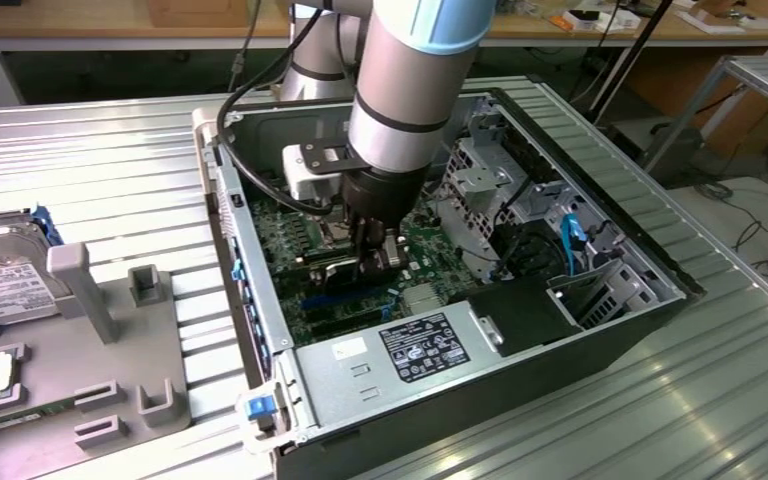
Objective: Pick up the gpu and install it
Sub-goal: 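Insert the gpu into the slot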
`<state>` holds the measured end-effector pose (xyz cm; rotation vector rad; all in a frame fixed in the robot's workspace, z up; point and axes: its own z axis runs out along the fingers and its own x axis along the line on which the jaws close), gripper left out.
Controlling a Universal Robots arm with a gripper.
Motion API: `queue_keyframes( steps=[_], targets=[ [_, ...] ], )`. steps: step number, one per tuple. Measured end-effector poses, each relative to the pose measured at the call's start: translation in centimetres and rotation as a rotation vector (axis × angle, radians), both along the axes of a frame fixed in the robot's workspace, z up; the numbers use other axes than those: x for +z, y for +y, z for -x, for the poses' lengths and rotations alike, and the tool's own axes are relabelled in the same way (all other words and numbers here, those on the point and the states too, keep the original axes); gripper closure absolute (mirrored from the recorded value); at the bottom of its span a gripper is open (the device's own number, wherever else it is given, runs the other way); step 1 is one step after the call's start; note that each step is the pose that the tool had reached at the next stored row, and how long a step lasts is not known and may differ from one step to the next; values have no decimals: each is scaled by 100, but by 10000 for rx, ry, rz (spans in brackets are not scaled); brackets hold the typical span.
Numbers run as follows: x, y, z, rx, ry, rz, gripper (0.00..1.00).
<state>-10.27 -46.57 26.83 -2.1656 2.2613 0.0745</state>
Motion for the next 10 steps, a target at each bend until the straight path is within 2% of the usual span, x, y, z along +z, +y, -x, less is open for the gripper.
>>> queue_keyframes(
  steps=[4,10],
  targets=[
    [0,18,0,0,1,1,73],
    [-2,13,0,-1,0,1,73]
  ],
)
